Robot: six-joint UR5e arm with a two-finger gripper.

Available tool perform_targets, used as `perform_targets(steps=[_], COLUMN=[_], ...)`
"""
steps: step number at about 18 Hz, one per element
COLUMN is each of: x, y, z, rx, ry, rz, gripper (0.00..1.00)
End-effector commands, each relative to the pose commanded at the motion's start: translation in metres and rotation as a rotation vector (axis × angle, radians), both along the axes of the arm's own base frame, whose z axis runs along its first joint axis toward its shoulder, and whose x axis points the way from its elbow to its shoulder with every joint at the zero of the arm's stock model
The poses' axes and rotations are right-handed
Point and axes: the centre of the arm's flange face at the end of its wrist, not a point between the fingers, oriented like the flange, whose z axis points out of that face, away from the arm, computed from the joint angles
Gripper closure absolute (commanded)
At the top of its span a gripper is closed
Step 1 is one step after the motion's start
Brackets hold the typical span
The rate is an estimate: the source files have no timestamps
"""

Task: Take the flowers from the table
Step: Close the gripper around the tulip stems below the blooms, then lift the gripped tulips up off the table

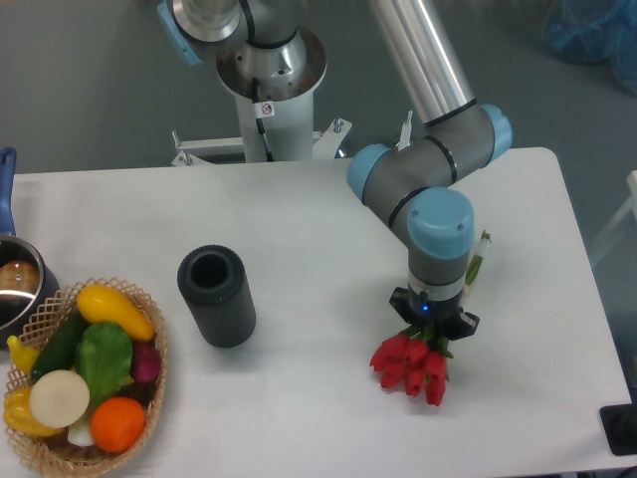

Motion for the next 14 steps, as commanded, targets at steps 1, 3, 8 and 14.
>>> perform_targets(steps=[1,3,8,14], x=[-0.002,-0.014,-0.03,-0.041], y=[-0.003,-0.019,-0.02,-0.014], z=[0.01,0.03,0.071,0.099], rx=[0.006,0.012,-0.03,-0.073], ry=[0.014,0.023,-0.057,-0.101], rz=[0.005,0.032,0.026,-0.066], gripper=[0.98,0.95,0.95,0.95])
